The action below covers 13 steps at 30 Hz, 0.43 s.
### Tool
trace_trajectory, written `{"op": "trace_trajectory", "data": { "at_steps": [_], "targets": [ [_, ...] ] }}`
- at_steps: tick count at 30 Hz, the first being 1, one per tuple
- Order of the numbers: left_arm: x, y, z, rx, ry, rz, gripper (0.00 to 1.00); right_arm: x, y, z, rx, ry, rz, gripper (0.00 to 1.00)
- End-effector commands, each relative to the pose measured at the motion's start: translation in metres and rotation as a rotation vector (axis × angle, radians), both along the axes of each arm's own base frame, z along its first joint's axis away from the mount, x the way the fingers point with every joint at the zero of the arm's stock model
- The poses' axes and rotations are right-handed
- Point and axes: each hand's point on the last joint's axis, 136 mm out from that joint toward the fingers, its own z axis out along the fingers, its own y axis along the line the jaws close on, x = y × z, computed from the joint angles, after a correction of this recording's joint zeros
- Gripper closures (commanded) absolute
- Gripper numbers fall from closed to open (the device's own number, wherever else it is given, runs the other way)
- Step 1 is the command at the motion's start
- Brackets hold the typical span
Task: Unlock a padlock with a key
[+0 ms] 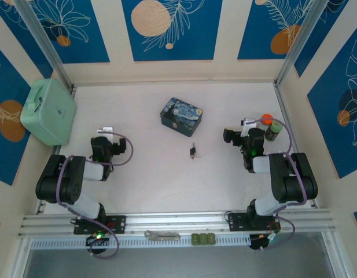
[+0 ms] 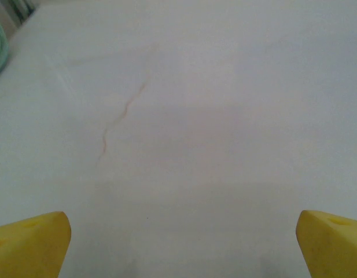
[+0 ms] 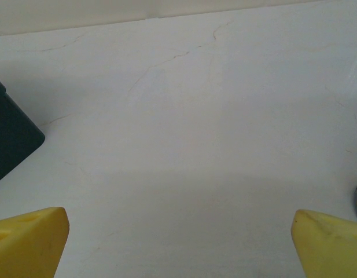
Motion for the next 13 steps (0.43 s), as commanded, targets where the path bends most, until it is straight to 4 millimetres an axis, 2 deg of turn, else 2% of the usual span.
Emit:
{"op": "trace_trajectory", "data": {
  "at_steps": [1,13],
  "targets": [
    [0.0132,-0.0043,0.0251,0.003,-0.095,-0.025,0.01,0.0052,-0.0021,0.0115,-0.003,-0.042,-0.013,0.01],
    [0.014,-0.0035,0.0256,0.003,-0.1,-0.02,0.0,0.0051,-0.0011,0.0116,-0.005,-0.043,-0.012,0.01]
  ]
}}
